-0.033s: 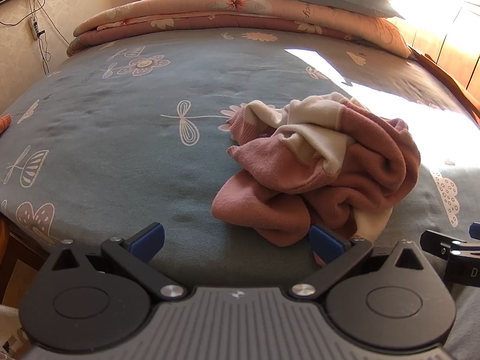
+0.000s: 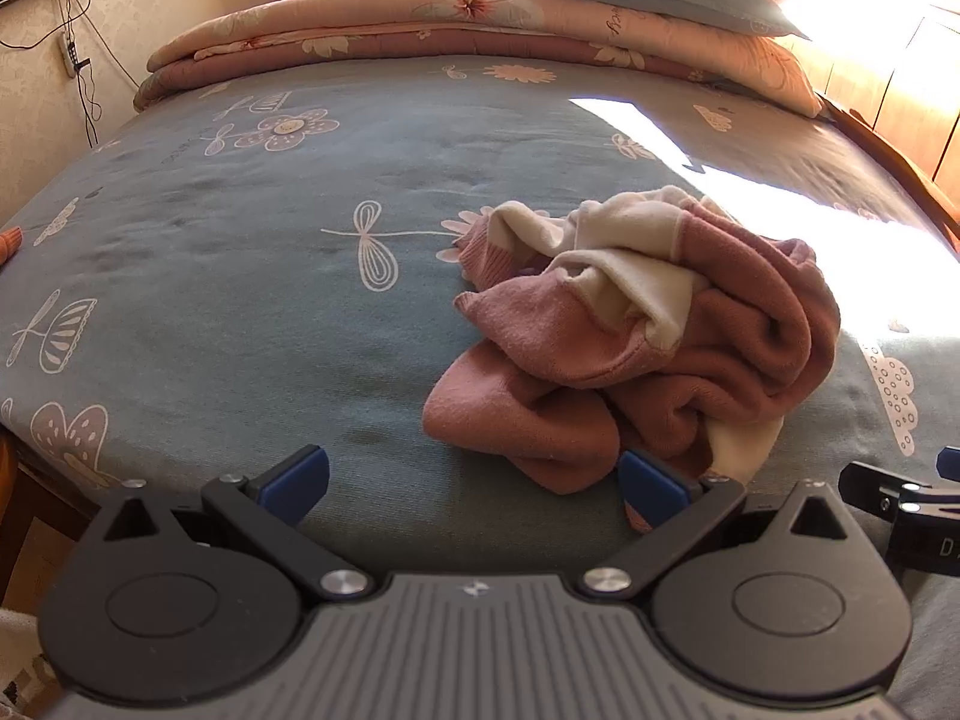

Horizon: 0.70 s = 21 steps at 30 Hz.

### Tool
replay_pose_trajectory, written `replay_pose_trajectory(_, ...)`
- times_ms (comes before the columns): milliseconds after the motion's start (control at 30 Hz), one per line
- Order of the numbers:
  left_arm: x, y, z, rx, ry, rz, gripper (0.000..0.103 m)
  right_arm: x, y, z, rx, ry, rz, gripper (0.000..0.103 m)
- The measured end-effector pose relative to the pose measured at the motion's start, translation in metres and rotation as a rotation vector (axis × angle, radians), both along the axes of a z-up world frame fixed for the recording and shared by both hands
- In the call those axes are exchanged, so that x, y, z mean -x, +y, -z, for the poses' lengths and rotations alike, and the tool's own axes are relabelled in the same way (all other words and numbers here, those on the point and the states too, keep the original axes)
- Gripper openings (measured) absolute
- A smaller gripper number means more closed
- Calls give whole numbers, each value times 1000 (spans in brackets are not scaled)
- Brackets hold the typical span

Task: Fold clothes
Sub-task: 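Move the right gripper toward the crumpled pink-and-cream sweater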

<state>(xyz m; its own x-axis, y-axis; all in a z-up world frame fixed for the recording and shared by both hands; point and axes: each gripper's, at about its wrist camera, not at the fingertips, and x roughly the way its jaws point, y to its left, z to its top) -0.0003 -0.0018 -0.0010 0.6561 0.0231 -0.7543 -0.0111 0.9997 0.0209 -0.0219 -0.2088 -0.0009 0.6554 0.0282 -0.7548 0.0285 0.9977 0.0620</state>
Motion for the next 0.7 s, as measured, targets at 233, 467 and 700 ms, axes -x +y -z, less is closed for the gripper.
replay_pose_trajectory(233,-3,-7,3,48,29,-6,103,2,0,0,5,10,3,103)
replay_pose_trajectory(467,-3,-4,3,87,18,-4,103,2,-2,0,-3,-11,-5,103)
replay_pose_trajectory(700,-7,1,6,143,23,-8,103,3,4,-2,20,-53,-38,103)
